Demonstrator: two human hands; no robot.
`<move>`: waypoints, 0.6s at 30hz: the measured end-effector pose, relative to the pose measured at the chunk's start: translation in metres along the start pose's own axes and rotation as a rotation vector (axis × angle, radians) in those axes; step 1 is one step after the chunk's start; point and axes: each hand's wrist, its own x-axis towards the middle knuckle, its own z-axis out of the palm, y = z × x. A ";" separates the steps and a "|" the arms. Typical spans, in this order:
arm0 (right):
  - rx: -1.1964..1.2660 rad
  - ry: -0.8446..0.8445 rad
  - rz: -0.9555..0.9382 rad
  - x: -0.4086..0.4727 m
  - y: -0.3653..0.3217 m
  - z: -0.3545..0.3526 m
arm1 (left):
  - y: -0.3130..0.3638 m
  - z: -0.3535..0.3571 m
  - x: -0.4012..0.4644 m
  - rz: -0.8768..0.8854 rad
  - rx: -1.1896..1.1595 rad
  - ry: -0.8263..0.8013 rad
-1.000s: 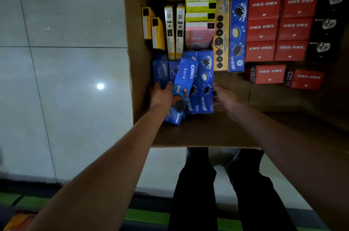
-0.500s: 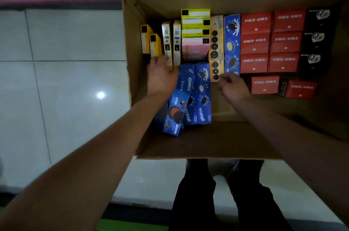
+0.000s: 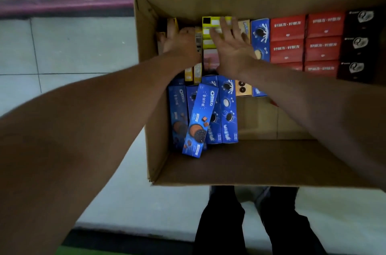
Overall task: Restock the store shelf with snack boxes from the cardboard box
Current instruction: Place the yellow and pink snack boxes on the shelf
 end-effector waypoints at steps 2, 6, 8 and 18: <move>-0.034 0.031 -0.004 -0.012 -0.003 0.010 | -0.009 -0.005 0.000 0.050 -0.026 0.101; -0.222 0.008 -0.074 -0.029 -0.007 0.027 | -0.030 -0.016 0.005 0.060 -0.269 0.089; -0.289 0.045 -0.091 -0.034 -0.011 0.032 | -0.031 -0.015 0.006 0.006 -0.237 -0.008; -0.228 0.169 -0.096 -0.033 -0.014 0.041 | -0.010 -0.006 0.015 0.023 -0.399 -0.143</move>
